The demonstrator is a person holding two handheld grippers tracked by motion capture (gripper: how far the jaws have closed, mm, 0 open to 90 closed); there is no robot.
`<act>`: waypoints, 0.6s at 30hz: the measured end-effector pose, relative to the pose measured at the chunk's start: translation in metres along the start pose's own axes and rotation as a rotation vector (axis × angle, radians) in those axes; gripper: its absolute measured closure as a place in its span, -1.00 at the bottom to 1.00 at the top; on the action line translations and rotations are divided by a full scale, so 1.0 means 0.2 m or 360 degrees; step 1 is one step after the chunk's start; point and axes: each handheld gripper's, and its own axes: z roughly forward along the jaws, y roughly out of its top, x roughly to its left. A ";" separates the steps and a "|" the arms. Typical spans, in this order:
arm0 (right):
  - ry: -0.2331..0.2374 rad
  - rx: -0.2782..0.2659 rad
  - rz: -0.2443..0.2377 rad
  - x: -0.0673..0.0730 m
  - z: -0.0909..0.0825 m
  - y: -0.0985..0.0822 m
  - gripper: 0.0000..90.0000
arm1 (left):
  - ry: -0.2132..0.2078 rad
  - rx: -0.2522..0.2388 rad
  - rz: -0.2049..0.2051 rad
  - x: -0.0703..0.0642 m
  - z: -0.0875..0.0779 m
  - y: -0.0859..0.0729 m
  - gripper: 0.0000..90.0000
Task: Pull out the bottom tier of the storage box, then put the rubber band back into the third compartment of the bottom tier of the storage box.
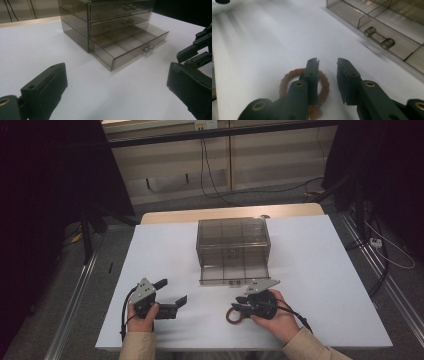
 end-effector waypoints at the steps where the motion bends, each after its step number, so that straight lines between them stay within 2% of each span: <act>1: -0.0002 0.0004 -0.0007 0.00 0.00 0.00 0.59 | -0.0003 0.0002 -0.0005 0.00 0.00 0.00 -0.93; 13: 0.0029 0.0073 -0.0015 0.00 0.03 -0.01 0.63 | 0.0004 -0.0001 -0.0008 0.00 0.00 0.00 -0.93; 18: 0.0031 0.0069 -0.0006 0.00 0.03 -0.01 0.67 | 0.0005 -0.0005 -0.0007 0.00 0.00 0.00 -0.93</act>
